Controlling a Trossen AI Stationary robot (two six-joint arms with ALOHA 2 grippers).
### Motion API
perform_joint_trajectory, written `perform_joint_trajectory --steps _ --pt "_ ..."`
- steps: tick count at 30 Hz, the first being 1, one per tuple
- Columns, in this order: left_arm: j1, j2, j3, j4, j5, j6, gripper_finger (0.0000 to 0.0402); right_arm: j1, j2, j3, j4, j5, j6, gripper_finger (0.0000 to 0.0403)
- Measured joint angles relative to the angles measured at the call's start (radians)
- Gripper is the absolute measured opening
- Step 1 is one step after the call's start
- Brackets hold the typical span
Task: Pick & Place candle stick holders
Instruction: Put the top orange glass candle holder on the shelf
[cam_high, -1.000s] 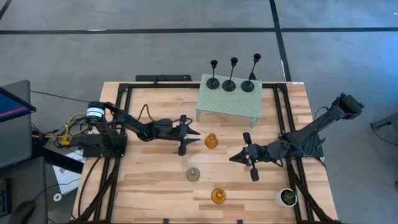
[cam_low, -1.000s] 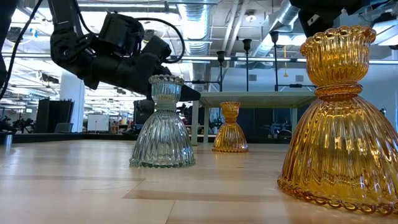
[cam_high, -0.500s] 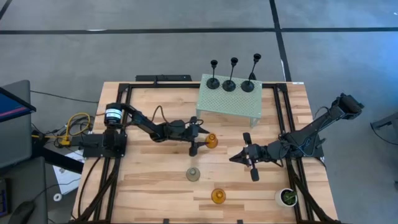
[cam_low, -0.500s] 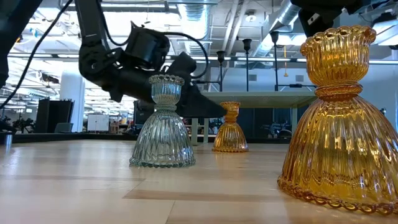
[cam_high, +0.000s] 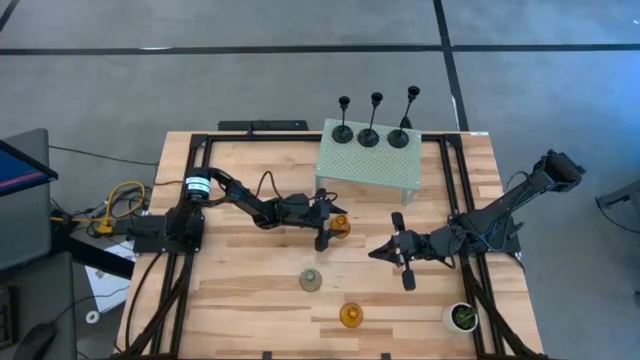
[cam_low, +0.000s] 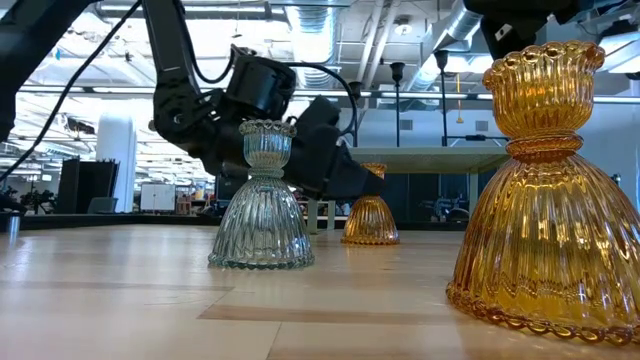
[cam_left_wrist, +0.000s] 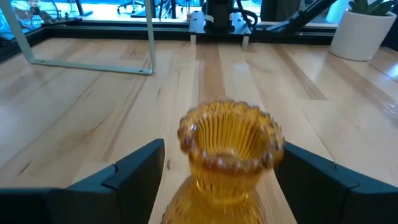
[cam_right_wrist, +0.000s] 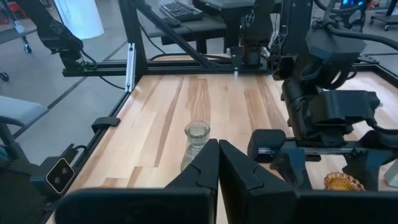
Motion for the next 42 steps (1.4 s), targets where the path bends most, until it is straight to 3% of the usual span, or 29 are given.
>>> perform_joint_trajectory --steps 8,27,38,42 --pt "0.0 0.001 0.0 0.0 -0.004 0.0 0.027 0.0 0.0 0.0 -0.006 0.001 0.0 0.0" --pt "-0.002 0.001 0.0 0.0 -0.003 -0.026 0.0141 0.0 0.0 0.0 -0.007 0.001 0.0 0.0" --pt "-0.005 -0.024 -0.001 -0.032 -0.004 -0.101 0.0135 0.0 0.0 0.0 -0.007 0.001 0.0 0.0" --pt "-0.017 -0.104 -0.003 -0.158 -0.009 -0.104 0.013 0.0 0.0 0.0 -0.008 0.001 0.0 0.0"
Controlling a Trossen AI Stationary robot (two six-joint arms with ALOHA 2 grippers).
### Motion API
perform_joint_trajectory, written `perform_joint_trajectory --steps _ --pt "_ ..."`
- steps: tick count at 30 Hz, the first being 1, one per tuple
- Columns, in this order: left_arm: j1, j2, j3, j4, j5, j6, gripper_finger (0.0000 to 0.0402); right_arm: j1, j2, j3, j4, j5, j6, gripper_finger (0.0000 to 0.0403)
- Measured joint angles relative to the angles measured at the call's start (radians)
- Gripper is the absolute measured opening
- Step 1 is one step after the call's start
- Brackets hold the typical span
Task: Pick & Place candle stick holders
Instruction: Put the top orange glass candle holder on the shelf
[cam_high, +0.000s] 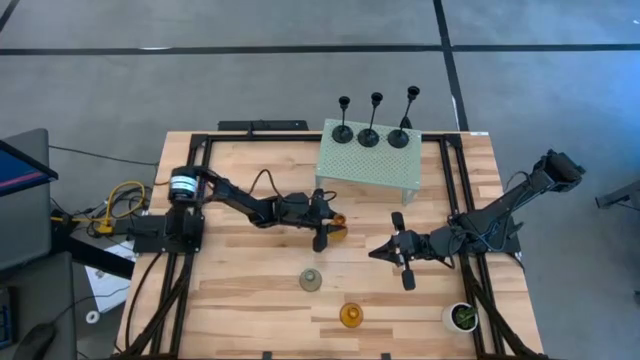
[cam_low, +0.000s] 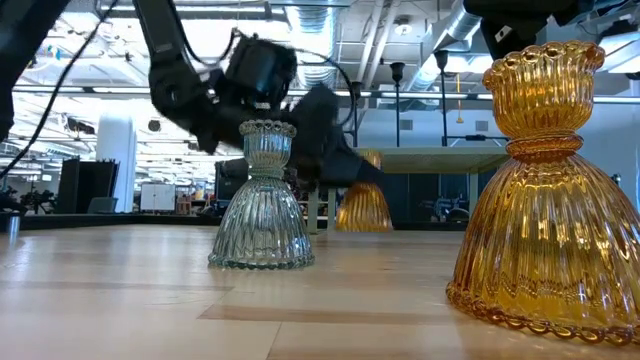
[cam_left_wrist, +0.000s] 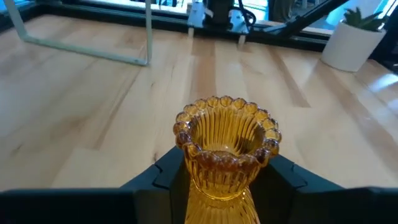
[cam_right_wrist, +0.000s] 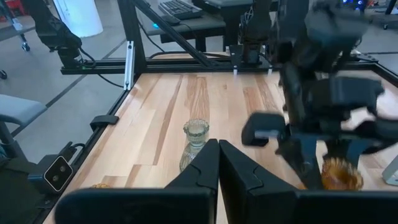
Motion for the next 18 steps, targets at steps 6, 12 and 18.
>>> perform_joint_trajectory --steps 6,12,18 --pt "-0.029 -0.225 0.001 -0.221 -0.105 0.051 0.0134 0.0 0.0 0.0 0.001 0.0 0.0 0.0" --pt "-0.018 -0.438 0.001 -0.303 -0.175 0.104 0.0135 0.0 0.0 0.0 0.001 0.0 0.0 0.0" --pt "0.054 -0.536 0.002 -0.307 -0.213 0.141 0.0135 0.0 0.0 0.0 0.001 0.0 0.0 0.0"
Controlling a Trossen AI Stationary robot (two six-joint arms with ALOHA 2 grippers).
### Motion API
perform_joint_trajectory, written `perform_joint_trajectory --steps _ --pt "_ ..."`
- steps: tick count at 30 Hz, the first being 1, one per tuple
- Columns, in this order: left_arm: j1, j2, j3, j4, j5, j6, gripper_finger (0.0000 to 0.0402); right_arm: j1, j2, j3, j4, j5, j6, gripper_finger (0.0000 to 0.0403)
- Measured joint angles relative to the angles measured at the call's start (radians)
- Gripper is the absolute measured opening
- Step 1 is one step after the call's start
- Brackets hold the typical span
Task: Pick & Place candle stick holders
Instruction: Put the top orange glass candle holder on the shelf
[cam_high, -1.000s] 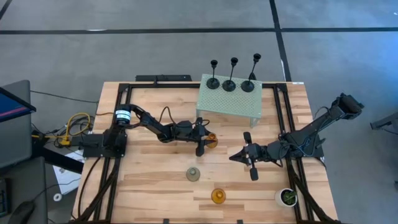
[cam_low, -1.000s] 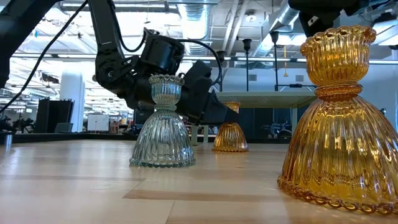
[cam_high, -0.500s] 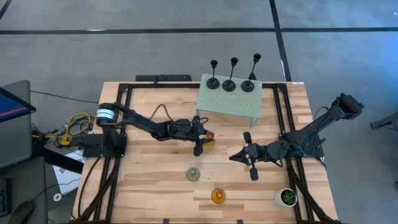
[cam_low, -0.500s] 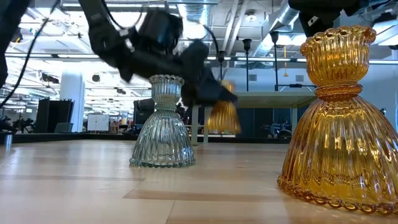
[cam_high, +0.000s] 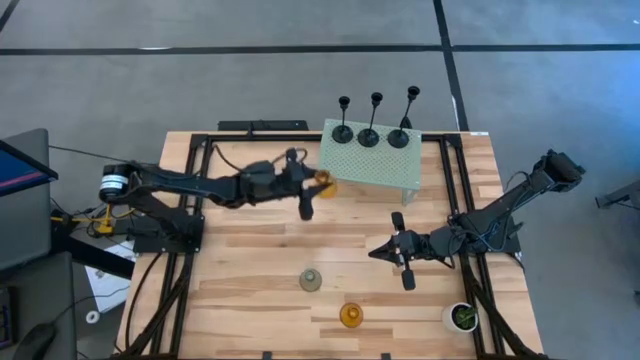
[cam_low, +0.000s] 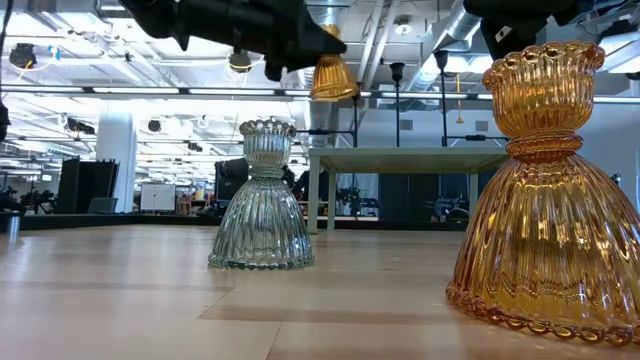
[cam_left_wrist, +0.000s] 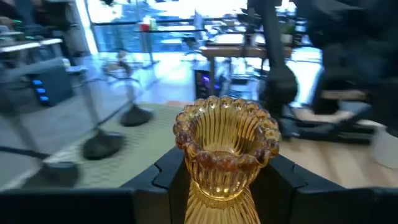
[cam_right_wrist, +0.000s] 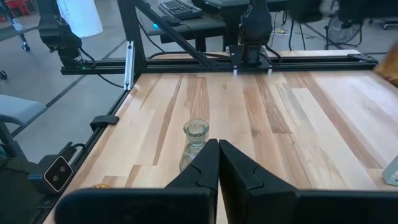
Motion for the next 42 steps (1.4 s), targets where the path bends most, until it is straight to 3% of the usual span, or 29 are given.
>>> perform_joint_trajectory --steps 7,12,20,42 --pt "0.103 0.033 0.045 -0.002 0.031 -0.01 0.0132 0.0 0.0 0.0 0.001 0.006 0.0 0.0" --pt "0.138 0.12 0.14 -0.03 0.087 -0.01 0.0132 -0.001 0.0 0.0 0.0 0.019 0.0 0.0" --pt "0.19 0.244 0.253 -0.112 0.089 -0.017 0.0135 0.0 0.0 0.0 -0.002 0.019 0.0 0.0" --pt "0.249 0.322 0.258 -0.076 0.092 -0.093 0.0136 0.0 0.0 0.0 -0.015 0.018 0.0 0.0"
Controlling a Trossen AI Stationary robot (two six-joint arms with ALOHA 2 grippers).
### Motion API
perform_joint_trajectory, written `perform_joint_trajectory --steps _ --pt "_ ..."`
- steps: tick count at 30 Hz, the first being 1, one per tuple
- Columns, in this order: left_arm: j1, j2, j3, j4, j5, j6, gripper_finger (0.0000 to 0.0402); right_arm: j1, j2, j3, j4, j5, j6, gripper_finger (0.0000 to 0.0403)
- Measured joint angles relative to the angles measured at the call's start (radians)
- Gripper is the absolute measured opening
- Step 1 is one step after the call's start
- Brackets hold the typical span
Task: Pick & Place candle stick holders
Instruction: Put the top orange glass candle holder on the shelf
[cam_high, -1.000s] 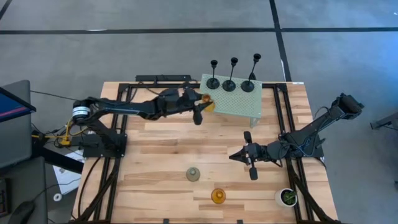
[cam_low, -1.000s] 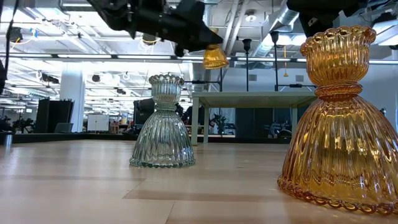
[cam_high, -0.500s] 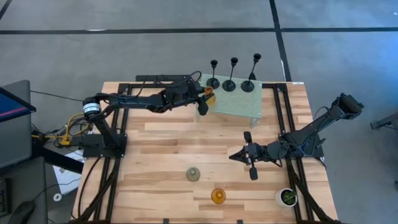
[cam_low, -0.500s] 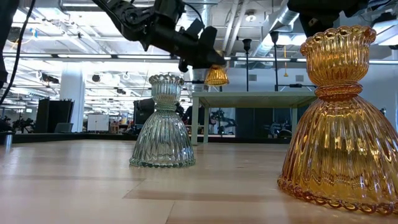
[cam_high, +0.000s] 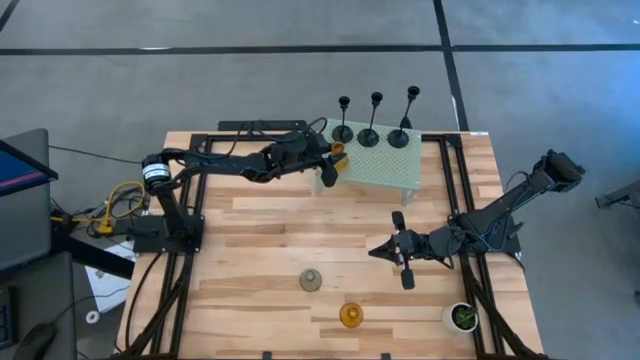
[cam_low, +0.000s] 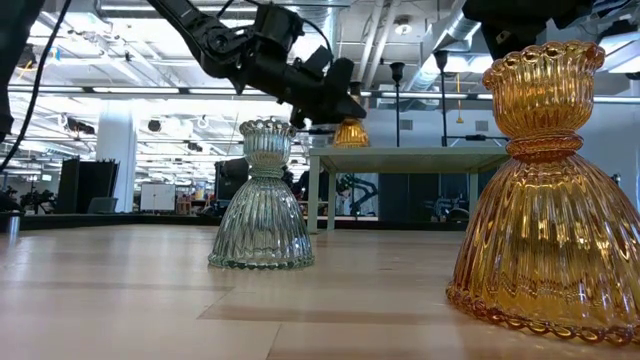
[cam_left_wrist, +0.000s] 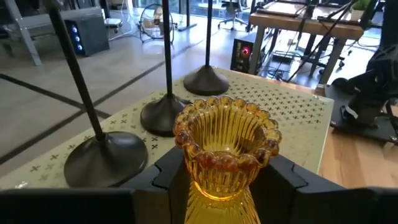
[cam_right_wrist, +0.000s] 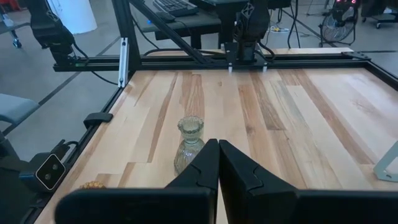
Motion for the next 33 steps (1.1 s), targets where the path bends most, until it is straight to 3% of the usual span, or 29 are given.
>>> perform_joint_trajectory --steps 33 --pt "0.005 0.042 0.0 0.06 0.0 -0.023 0.015 0.0 0.0 0.0 -0.008 0.0 0.0 0.0"
